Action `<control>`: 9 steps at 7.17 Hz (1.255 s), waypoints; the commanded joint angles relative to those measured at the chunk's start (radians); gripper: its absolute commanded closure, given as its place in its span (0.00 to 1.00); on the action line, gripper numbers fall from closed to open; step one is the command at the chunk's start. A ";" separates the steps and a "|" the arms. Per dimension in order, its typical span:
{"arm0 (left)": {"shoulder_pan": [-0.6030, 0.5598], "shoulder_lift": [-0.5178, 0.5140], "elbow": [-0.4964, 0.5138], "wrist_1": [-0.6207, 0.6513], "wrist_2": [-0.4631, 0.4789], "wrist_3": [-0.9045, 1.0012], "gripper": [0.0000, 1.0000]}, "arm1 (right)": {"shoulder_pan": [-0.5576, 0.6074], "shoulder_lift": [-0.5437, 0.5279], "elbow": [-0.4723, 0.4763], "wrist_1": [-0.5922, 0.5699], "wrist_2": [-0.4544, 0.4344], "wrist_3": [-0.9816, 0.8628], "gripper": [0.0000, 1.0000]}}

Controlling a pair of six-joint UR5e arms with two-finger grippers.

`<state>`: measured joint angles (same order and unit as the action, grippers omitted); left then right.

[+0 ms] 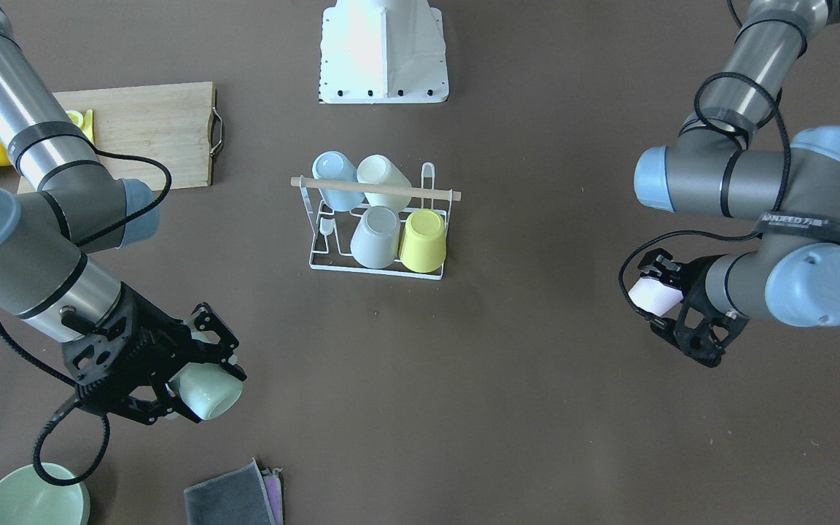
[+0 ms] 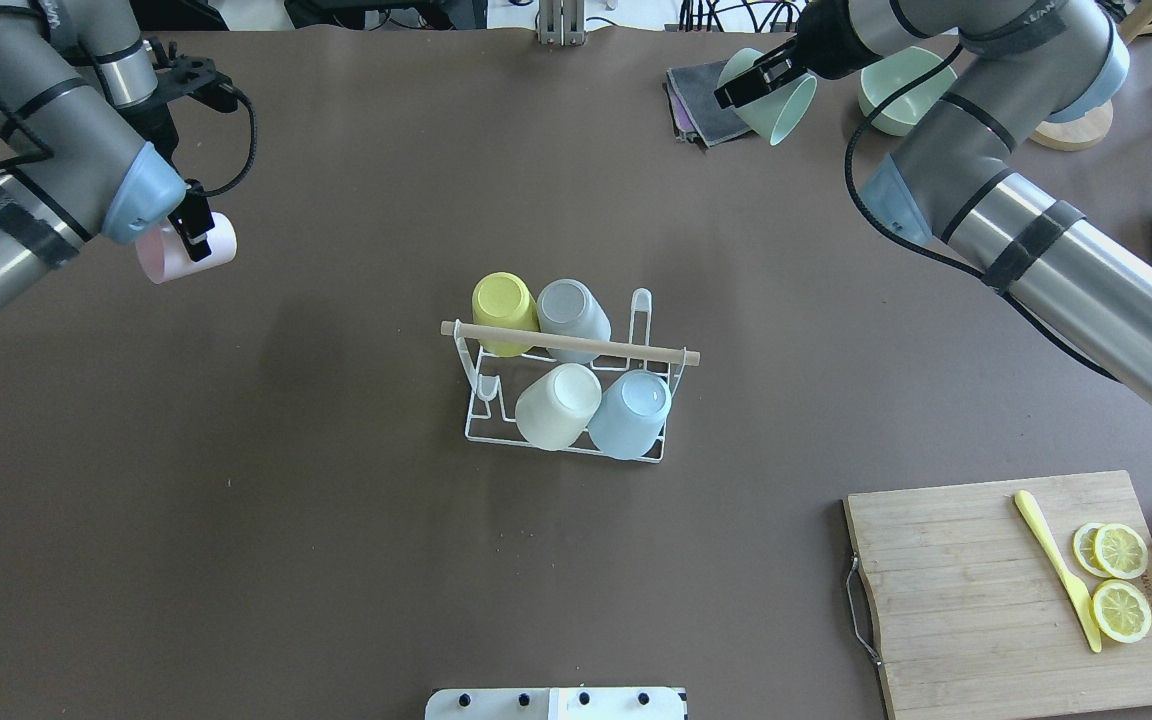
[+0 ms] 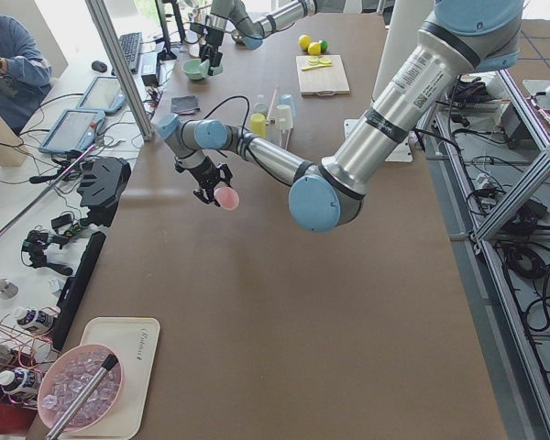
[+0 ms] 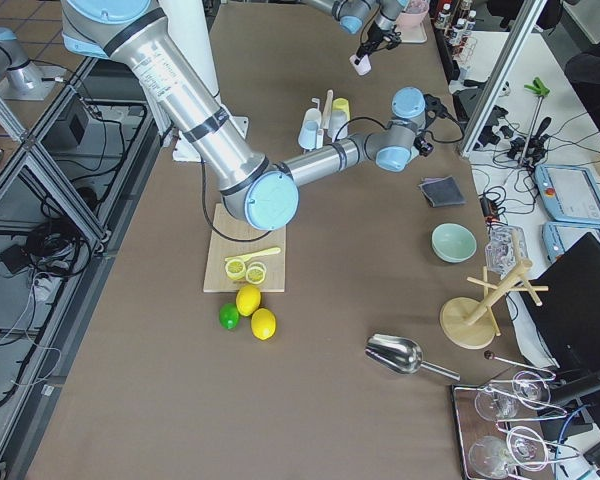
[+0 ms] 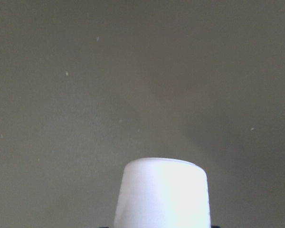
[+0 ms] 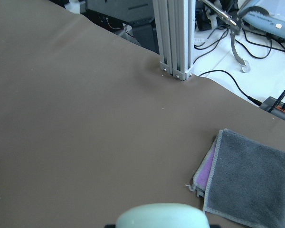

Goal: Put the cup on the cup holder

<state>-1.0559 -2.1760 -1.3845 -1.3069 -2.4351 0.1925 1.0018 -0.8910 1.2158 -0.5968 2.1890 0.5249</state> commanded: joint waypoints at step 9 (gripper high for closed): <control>0.806 0.612 -0.524 -1.934 1.212 -0.648 1.00 | -0.297 -0.065 0.018 0.833 -0.288 0.188 1.00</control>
<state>-0.3557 -1.5316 -1.9002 -3.1819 -1.4021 -0.5376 0.7361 -0.9527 1.2493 0.1615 1.9018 0.7133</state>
